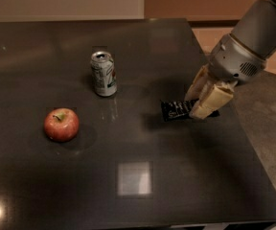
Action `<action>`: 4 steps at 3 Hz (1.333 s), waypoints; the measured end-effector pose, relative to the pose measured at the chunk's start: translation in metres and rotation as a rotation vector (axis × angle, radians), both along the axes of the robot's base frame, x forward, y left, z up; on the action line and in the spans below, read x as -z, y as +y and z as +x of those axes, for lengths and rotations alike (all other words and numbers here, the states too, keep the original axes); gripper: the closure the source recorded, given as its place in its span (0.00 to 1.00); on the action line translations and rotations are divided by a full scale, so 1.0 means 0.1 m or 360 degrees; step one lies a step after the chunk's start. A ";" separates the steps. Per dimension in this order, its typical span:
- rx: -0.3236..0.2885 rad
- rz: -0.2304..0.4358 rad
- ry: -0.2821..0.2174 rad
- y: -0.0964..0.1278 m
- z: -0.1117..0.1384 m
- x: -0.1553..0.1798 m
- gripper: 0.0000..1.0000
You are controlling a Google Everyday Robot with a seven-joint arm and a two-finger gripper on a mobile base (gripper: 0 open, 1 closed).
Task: Pick rxbar chocolate
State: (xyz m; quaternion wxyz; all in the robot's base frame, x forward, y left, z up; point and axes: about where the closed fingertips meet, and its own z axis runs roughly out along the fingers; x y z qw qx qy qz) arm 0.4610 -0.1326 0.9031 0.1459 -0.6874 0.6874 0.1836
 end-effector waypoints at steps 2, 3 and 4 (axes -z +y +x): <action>-0.0104 0.0095 -0.0085 0.14 0.03 -0.43 1.00; -0.0182 0.0135 -0.0152 0.23 0.07 -0.64 1.00; -0.0182 0.0135 -0.0153 0.23 0.07 -0.64 1.00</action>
Offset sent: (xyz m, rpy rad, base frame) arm -0.0100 0.0133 0.0626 0.0750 -0.0322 0.1294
